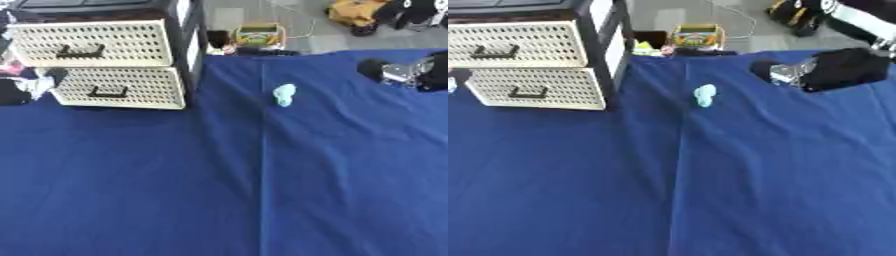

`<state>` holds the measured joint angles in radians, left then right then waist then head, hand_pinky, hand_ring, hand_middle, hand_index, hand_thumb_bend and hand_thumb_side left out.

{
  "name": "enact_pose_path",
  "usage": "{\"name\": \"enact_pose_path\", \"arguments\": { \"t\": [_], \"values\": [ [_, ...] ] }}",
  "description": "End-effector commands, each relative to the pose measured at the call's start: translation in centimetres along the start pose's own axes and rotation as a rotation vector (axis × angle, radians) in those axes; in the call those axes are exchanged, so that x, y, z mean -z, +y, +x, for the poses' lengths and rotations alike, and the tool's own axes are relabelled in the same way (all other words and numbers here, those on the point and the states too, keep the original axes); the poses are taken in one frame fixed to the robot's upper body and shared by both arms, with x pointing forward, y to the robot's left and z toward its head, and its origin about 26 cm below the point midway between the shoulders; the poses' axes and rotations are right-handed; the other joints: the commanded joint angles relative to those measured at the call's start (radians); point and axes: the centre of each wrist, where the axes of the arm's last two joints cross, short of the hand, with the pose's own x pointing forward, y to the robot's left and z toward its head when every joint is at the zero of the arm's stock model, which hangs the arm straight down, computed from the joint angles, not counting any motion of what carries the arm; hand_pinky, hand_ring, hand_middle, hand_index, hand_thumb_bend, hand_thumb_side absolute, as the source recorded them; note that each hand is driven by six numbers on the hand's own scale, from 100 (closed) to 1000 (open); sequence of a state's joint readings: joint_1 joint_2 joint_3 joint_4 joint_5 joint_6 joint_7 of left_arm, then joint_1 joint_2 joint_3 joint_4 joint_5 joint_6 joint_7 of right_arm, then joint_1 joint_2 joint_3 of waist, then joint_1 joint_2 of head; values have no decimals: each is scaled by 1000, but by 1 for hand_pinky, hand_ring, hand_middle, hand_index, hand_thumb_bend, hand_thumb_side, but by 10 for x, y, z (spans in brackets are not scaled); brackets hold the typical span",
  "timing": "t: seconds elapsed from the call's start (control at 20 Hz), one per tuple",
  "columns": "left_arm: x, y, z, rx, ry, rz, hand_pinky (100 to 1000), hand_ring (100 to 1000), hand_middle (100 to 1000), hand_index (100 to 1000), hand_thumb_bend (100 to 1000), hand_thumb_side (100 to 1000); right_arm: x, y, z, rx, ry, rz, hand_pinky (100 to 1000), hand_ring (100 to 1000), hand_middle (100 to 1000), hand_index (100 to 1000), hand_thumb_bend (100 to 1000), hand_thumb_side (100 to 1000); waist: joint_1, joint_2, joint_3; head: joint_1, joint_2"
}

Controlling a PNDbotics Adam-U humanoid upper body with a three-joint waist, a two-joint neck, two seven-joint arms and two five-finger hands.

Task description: Pick up objects from table and place into drawer.

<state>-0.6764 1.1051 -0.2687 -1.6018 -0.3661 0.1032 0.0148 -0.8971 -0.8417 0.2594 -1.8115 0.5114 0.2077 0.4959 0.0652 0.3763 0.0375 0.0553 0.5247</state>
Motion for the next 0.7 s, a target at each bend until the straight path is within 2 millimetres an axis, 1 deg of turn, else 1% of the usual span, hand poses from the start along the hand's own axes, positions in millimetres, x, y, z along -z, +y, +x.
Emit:
{"name": "enact_pose_path", "arguments": {
  "t": [0.05, 0.1, 0.45, 0.7],
  "values": [
    [7, 8, -10, 56, -2, -36, 100, 100, 100, 908, 390, 444, -6, -15, -1, -33, 8, -35, 796, 766, 769, 872, 443, 708, 0, -17, 1, 16, -16],
    [10, 7, -12, 65, -4, -50, 100, 100, 100, 909, 389, 441, -5, -15, 0, -33, 8, -35, 796, 766, 768, 871, 443, 708, 0, -16, 1, 18, -18],
    [31, 7, -23, 132, -1, -131, 100, 100, 100, 833, 371, 437, -3, -15, 1, -37, 3, -37, 795, 765, 766, 870, 440, 714, 5, -8, -1, 22, -38],
    [39, 10, -28, 129, 18, -194, 100, 100, 100, 829, 376, 434, -3, -16, 1, -36, -1, -42, 795, 764, 765, 869, 437, 718, 8, -1, -3, 12, -43]
  ]
}}
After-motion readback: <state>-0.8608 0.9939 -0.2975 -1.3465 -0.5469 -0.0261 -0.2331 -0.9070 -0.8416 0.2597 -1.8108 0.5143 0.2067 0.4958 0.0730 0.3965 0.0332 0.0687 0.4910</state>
